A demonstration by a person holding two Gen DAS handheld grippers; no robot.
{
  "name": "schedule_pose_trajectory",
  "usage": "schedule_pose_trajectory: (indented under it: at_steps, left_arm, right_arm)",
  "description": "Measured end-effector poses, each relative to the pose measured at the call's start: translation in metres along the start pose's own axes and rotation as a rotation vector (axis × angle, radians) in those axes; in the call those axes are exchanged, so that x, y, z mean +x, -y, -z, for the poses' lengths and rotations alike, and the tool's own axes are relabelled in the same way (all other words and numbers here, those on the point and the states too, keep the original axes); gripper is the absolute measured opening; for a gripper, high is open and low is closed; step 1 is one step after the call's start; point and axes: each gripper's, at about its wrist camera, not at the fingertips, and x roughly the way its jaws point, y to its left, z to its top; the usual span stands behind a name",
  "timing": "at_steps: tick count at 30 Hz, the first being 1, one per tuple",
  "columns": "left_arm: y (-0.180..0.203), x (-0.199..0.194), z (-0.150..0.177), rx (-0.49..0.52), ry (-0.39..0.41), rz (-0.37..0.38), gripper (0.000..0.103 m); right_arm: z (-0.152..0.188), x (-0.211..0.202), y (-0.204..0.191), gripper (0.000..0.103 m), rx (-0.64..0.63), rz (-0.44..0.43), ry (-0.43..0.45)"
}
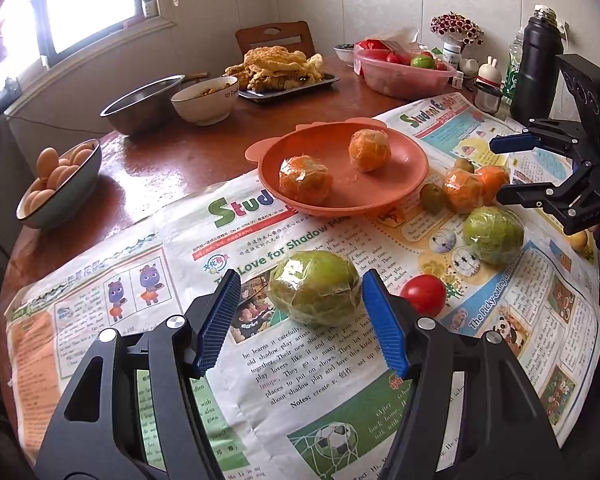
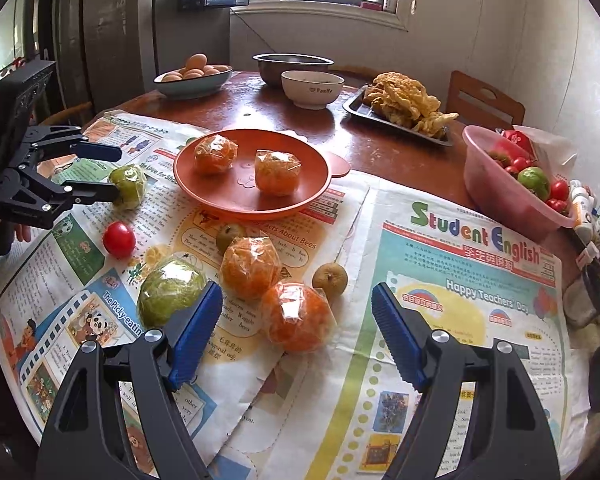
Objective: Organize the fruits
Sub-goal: 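Grasp the green wrapped pomelo with the left tool while the right tool grasps a wrapped orange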
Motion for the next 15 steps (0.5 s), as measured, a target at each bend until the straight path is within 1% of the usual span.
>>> schedule_pose_trajectory:
  at_steps: [3, 7, 10, 15]
  left_arm:
    - [-0.001, 0.004, -0.001, 0.002, -0.001, 0.013, 0.055]
    - [-0.001, 0.009, -0.003, 0.011, -0.005, 0.026, 0.055]
    - [0.000, 0.011, -0.005, 0.015, -0.002, 0.031, 0.053]
    - [-0.001, 0.013, -0.006, 0.019, -0.004, 0.042, 0.052]
  right_arm:
    - [-0.001, 0.003, -0.002, 0.073, -0.008, -0.009, -0.005]
    - [-0.002, 0.006, -0.004, 0.073, -0.008, -0.022, -0.010]
    - [-0.003, 0.009, -0.003, 0.073, -0.004, -0.027, -0.019]
    - [-0.005, 0.013, -0.003, 0.069, 0.001, -0.042, -0.029]
